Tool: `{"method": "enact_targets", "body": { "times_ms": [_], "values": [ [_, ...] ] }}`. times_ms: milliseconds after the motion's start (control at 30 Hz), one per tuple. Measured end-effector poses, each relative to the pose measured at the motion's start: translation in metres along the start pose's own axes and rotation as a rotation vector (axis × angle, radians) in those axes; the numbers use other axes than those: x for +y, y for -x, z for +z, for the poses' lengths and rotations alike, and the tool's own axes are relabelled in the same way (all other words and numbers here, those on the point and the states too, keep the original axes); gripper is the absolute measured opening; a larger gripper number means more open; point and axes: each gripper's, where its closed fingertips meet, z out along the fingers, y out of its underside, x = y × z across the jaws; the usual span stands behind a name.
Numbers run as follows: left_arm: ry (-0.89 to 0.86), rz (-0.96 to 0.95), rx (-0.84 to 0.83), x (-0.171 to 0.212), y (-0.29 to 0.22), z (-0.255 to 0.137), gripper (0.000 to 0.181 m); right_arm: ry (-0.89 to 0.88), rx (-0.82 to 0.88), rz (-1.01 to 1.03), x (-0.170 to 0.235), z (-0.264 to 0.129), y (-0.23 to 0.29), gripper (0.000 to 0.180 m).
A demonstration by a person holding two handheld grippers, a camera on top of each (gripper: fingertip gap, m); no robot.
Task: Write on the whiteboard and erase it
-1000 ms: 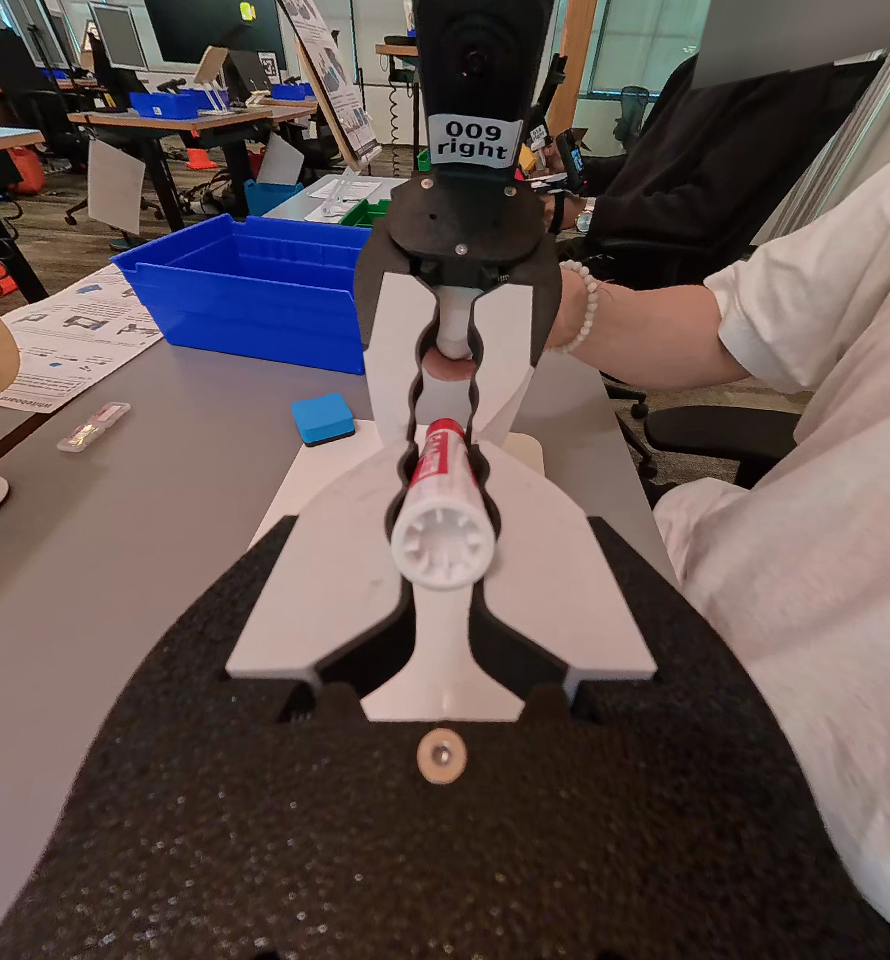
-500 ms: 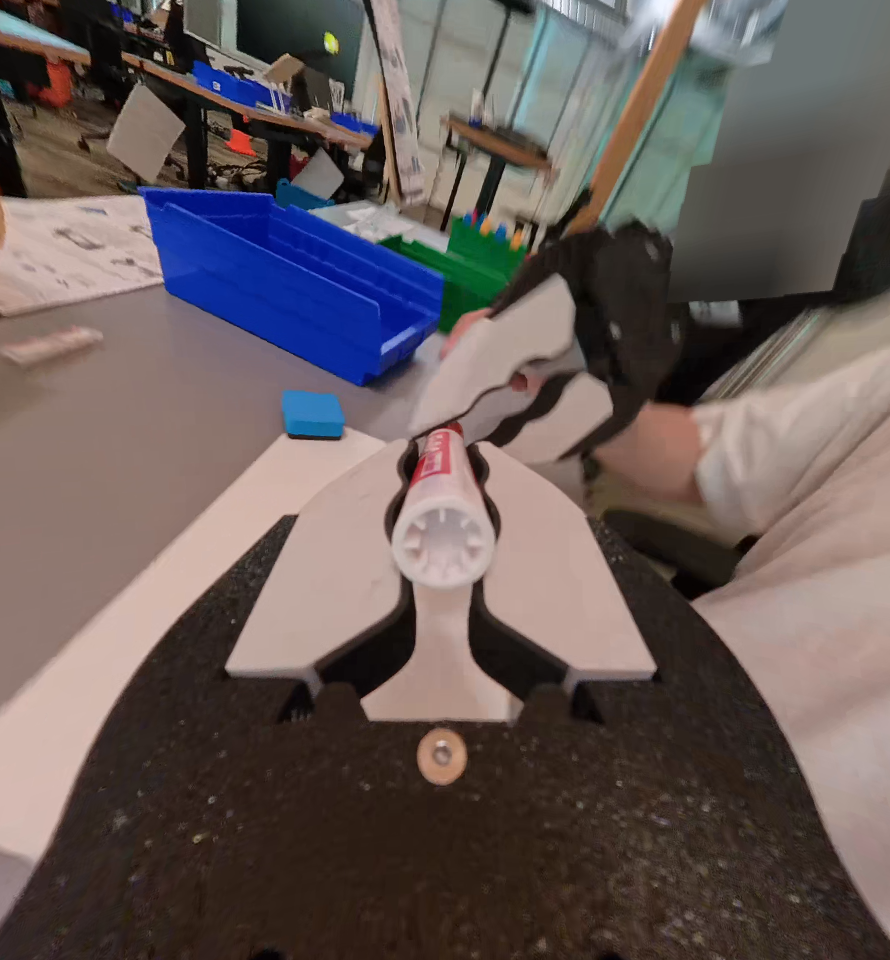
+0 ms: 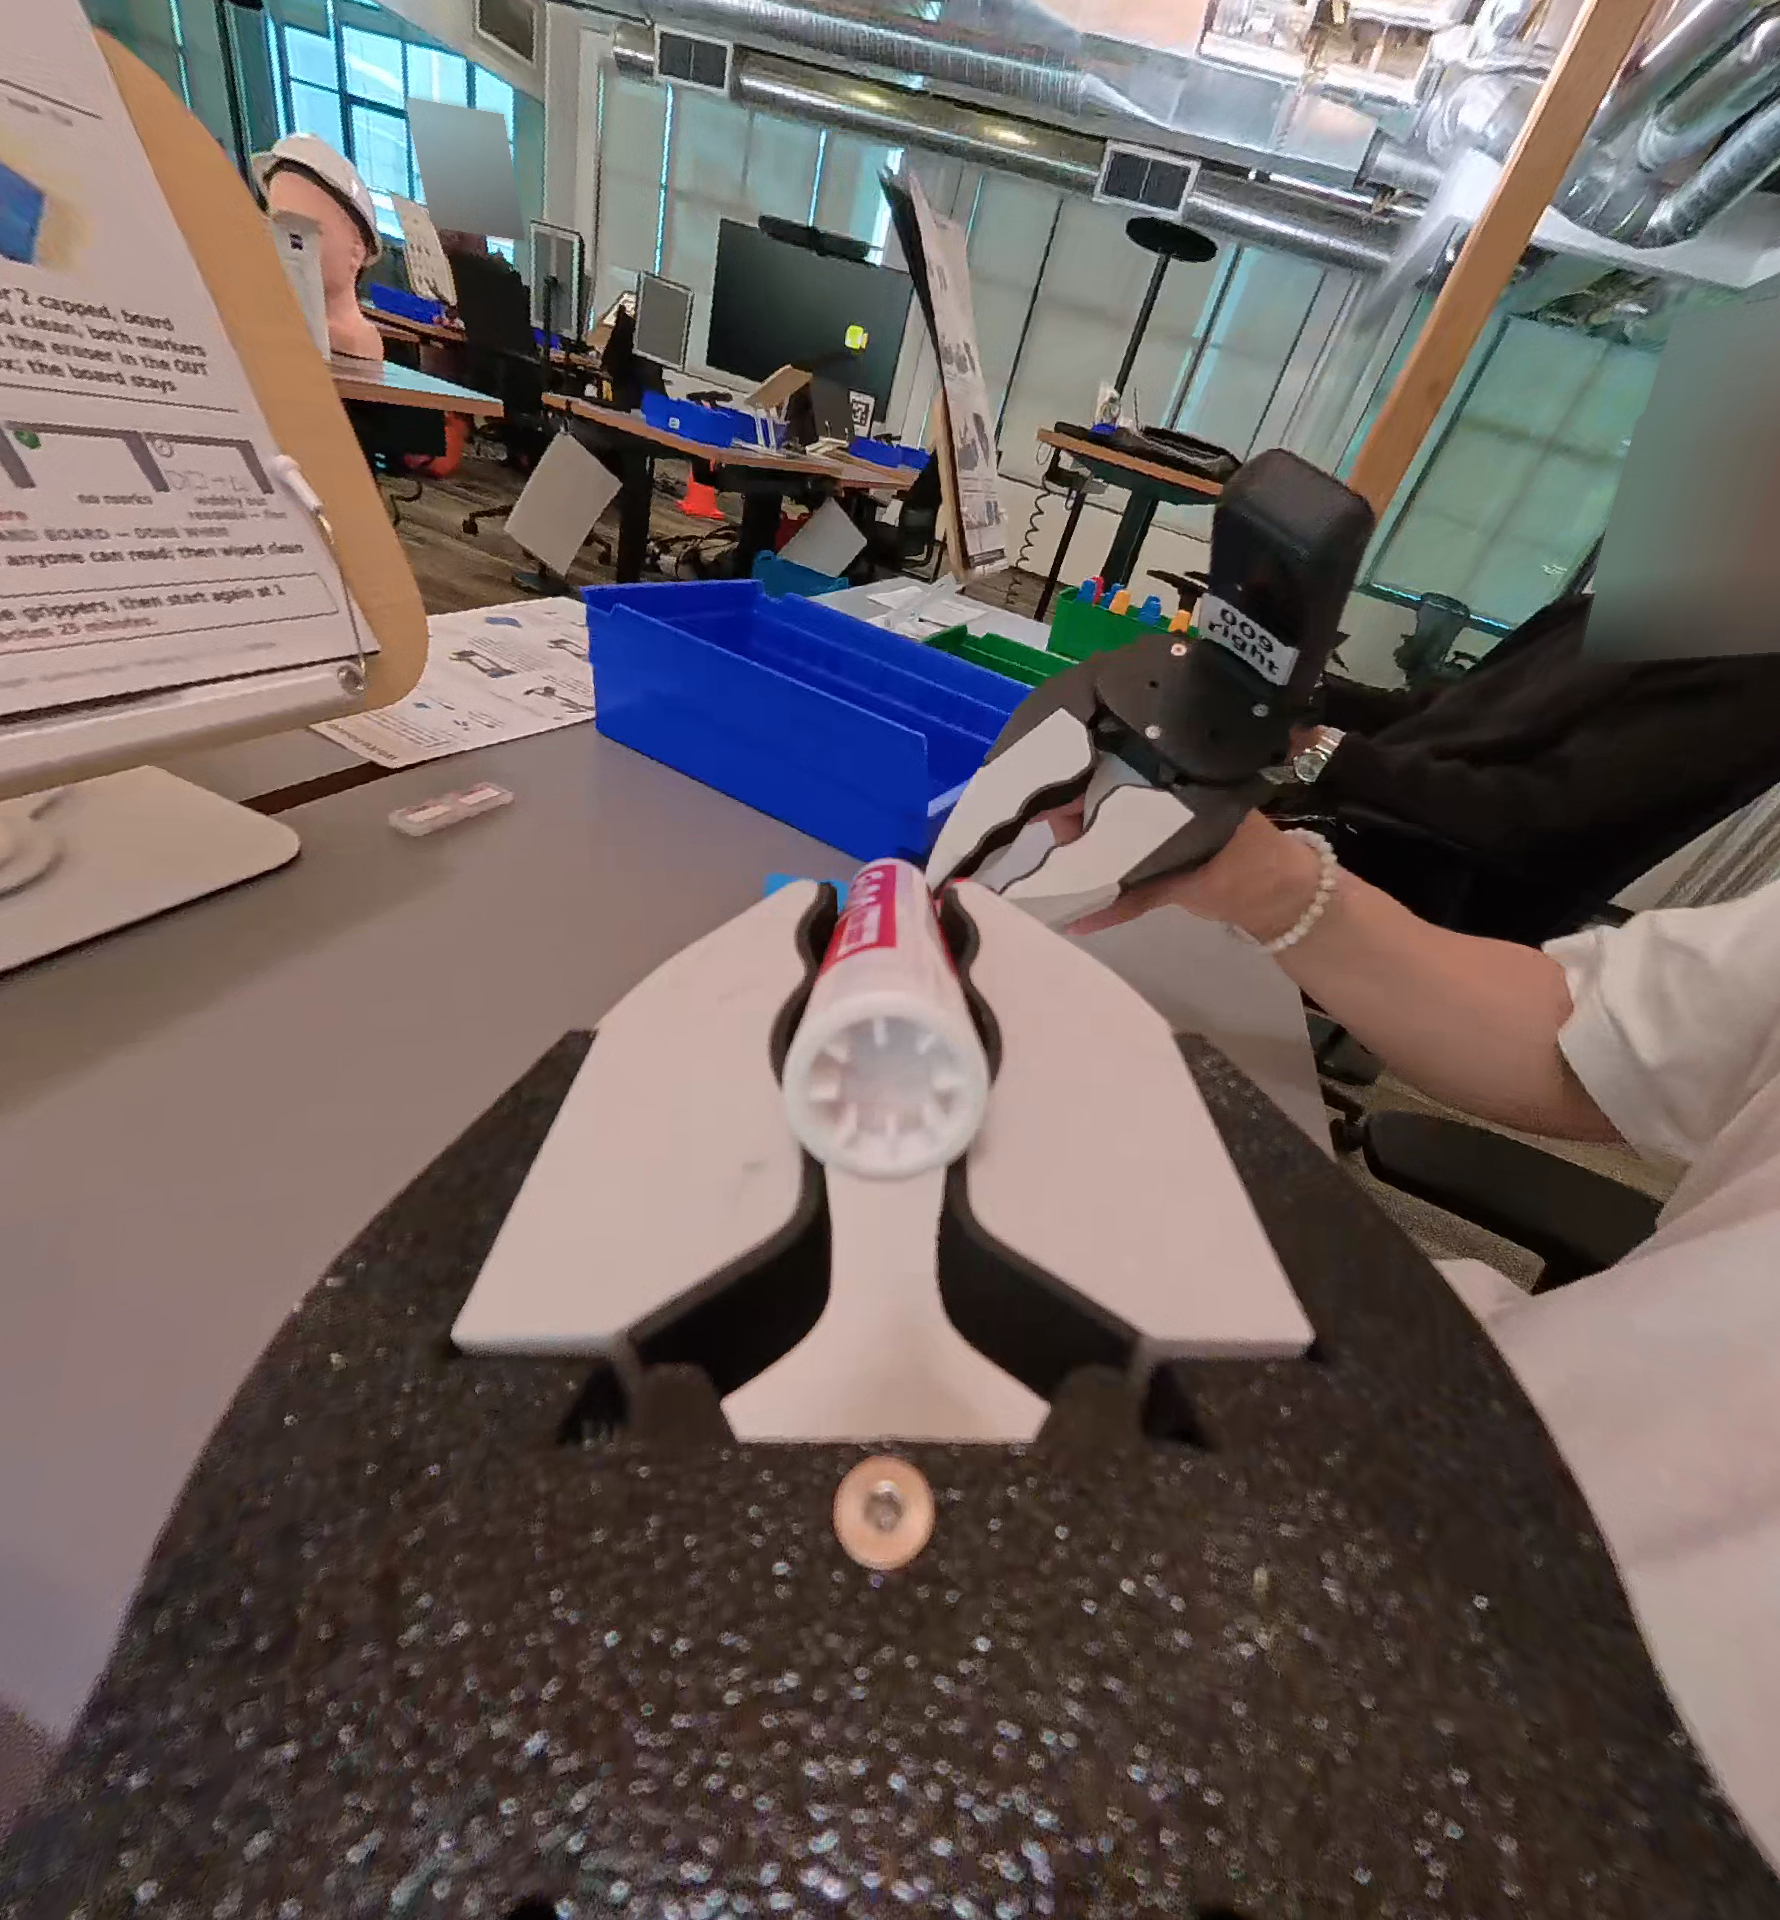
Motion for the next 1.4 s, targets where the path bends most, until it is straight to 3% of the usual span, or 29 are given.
{"method": "enact_targets", "body": {
  "times_ms": [33, 233, 467, 733, 1400],
  "values": [
    [0.005, -0.008, 0.003, 0.004, 0.002, -0.001, 0.019, 0.005, -0.006, 0.046, 0.01, -0.002, -0.001, 0.018],
    [0.098, -0.06, -0.016, 0.036, 0.014, -0.003, 0.019, 0.189, 0.013, 0.213, 0.089, -0.014, 0.007, 0.018],
    [0.311, -0.023, -0.121, 0.08, 0.037, 0.007, 0.019, 0.307, 0.053, 0.281, 0.131, -0.014, 0.012, 0.018],
    [0.554, 0.071, -0.183, 0.121, 0.053, 0.002, 0.019, 0.204, 0.033, 0.284, 0.129, -0.009, 0.014, 0.018],
    [0.615, 0.109, -0.233, 0.13, 0.07, 0.007, 0.019, 0.148, 0.019, 0.341, 0.127, -0.009, 0.013, 0.018]
  ]
}}
